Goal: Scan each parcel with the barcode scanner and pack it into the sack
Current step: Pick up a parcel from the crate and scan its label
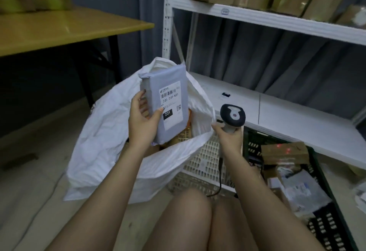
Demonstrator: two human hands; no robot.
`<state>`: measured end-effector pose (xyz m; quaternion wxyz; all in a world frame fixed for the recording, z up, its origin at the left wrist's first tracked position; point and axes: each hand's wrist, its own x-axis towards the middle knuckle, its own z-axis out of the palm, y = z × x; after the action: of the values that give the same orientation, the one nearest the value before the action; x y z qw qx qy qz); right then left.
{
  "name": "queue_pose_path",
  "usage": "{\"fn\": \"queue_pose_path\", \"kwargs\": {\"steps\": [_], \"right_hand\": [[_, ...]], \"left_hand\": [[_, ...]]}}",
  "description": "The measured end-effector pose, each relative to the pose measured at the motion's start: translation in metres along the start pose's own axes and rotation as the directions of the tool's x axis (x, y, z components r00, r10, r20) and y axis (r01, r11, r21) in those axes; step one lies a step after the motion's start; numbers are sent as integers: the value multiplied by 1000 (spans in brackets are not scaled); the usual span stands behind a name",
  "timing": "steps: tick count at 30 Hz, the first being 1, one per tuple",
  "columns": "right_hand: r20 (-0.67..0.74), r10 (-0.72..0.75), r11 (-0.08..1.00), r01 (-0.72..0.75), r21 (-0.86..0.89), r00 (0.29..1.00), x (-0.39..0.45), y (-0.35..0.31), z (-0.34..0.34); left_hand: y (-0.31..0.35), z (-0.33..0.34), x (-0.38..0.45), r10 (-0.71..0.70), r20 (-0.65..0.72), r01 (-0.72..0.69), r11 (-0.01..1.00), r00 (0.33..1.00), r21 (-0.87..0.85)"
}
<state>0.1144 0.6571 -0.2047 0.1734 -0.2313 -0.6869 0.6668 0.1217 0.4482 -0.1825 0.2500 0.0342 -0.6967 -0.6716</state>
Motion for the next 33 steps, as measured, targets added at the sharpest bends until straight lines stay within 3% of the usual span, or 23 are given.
{"fn": "queue_pose_path", "kwargs": {"steps": [6, 11, 16, 20, 24, 28, 33], "right_hand": [[-9, 40, 994, -41, -102, 999, 21, 18, 31], [36, 62, 990, -57, -126, 997, 30, 18, 28], [60, -47, 993, 53, -107, 997, 33, 17, 13], [98, -100, 992, 106, -62, 990, 32, 20, 15], [76, -115, 993, 118, -33, 990, 37, 21, 22], [59, -142, 990, 143, -10, 988, 44, 18, 26], [5, -99, 995, 99, 1, 995, 52, 19, 33]], "left_hand": [[-21, 3, 26, 3, 89, -10, 997, 996, 78], [-55, 21, 45, 22, 258, -99, 953, 966, 288], [-84, 45, 57, 2, 461, -328, 705, 888, 629], [-85, 73, 72, -47, 586, -503, 461, 809, 731], [-91, 89, 86, -166, 603, -552, 269, 780, 789], [-97, 78, 87, -322, 583, -523, 259, 746, 812], [-103, 62, 75, -288, 575, -454, 392, 766, 800]]}}
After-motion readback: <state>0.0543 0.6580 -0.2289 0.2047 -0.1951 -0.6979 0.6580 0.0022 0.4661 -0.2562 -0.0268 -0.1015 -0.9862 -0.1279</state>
